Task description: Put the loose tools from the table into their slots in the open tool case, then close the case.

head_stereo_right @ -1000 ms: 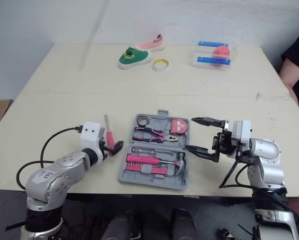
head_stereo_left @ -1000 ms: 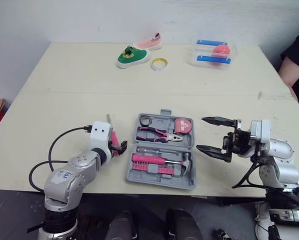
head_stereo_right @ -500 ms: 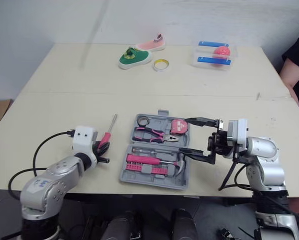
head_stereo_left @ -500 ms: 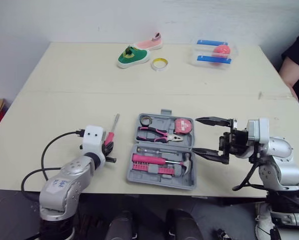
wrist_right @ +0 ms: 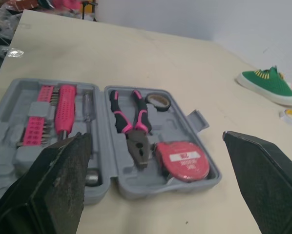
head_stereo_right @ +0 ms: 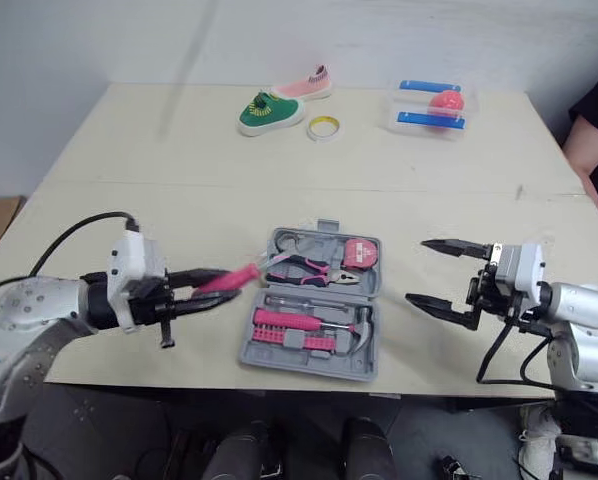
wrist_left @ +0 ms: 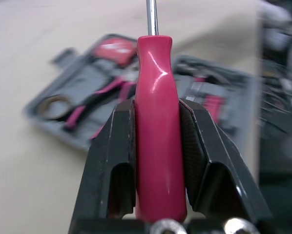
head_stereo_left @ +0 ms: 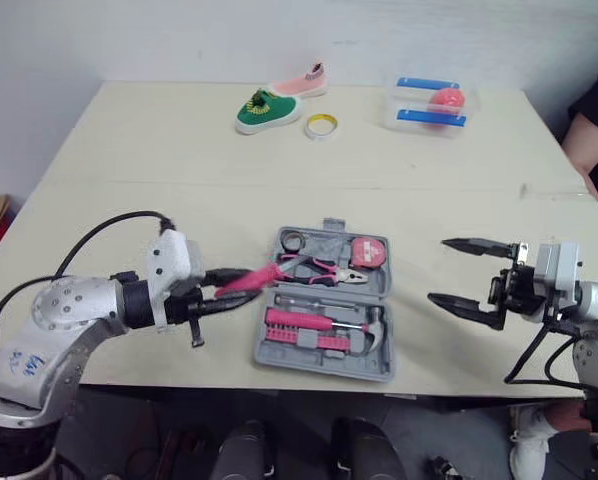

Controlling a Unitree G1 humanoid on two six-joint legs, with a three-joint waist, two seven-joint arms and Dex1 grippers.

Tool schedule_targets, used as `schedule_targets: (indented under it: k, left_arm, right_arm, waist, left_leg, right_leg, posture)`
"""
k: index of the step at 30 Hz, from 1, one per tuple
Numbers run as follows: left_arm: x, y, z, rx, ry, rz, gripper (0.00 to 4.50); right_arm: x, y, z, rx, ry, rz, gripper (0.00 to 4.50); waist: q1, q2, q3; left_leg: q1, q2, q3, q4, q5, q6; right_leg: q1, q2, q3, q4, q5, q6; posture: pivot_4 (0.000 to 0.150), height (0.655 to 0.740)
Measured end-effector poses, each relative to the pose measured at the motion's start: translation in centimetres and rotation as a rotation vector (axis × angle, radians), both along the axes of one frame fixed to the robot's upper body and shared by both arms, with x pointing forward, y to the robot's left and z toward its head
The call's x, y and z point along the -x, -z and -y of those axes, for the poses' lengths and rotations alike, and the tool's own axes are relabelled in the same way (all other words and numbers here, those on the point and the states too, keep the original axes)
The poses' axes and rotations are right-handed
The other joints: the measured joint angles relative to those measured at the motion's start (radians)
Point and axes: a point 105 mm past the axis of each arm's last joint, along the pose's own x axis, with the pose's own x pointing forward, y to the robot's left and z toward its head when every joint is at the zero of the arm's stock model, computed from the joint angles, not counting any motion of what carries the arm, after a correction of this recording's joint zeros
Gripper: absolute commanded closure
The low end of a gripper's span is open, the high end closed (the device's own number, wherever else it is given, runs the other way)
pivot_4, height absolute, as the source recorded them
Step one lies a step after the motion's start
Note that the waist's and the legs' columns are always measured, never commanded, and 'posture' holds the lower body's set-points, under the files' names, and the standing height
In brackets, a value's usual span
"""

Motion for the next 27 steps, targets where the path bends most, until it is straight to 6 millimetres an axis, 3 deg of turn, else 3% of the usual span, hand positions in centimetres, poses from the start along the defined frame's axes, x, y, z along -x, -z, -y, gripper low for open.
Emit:
schedule_targets:
  k: [5,9,14,20,27]
  left_arm:
    - [0.9,2.8,1.6,-0.232,0.185,-0.075,3.93]
    - [0.3,4.9,2.0,-0.339,0.224,-0.077,3.93]
    - [-0.3,6.5,3.2,-0.397,0.229,-0.088,3.93]
    - [-1.1,6.7,3.6,-0.450,0.190,-0.076,3.93]
    - [-1.3,7.2,3.9,-0.440,0.193,-0.112,3.93]
  right_arm:
    - [2.4,0.5,-0.7,-0.023,-0.058,-0.071,0.00]
    - [4.0,0.2,-1.9,-0.040,-0.131,-0.153,0.00]
    - [4.4,0.1,-2.2,-0.034,-0.138,-0.169,0.00]
    - [5.1,1.6,-1.5,-0.021,-0.086,-0.208,0.00]
    - [5.2,2.0,-1.4,-0.021,-0.070,-0.190,0.00]
  waist:
    - [0.002,0.002,0.001]
    - [0.002,0.001,0.003]
    - [0.006,0.000,0.004]
    - [0.015,0.000,0.004]
    - [0.024,-0.001,0.004]
  left_leg:
    - [0.001,0.000,0.001,0.001,0.000,0.000]
    - [0.001,0.001,0.000,0.002,0.000,-0.001]
    - [0.000,0.000,-0.001,0.002,0.001,0.001]
    - [-0.001,0.000,0.000,0.003,0.000,0.002]
    - [0.000,0.001,-0.001,0.005,0.001,0.002]
  right_leg:
    - [0.000,0.005,0.000,0.001,0.000,0.000]
    - [0.000,0.002,0.003,0.001,0.001,0.000]
    - [0.000,0.001,0.002,0.001,0.001,0.001]
    - [0.000,0.006,0.001,0.000,0.000,0.001]
    - [0.001,0.003,0.002,0.002,0.001,0.001]
  posture:
    - [0.150,0.7400]
    - [0.150,0.7400]
    - [0.150,0.7400]
    - [0.150,0.7400]
    - [0.150,0.7400]
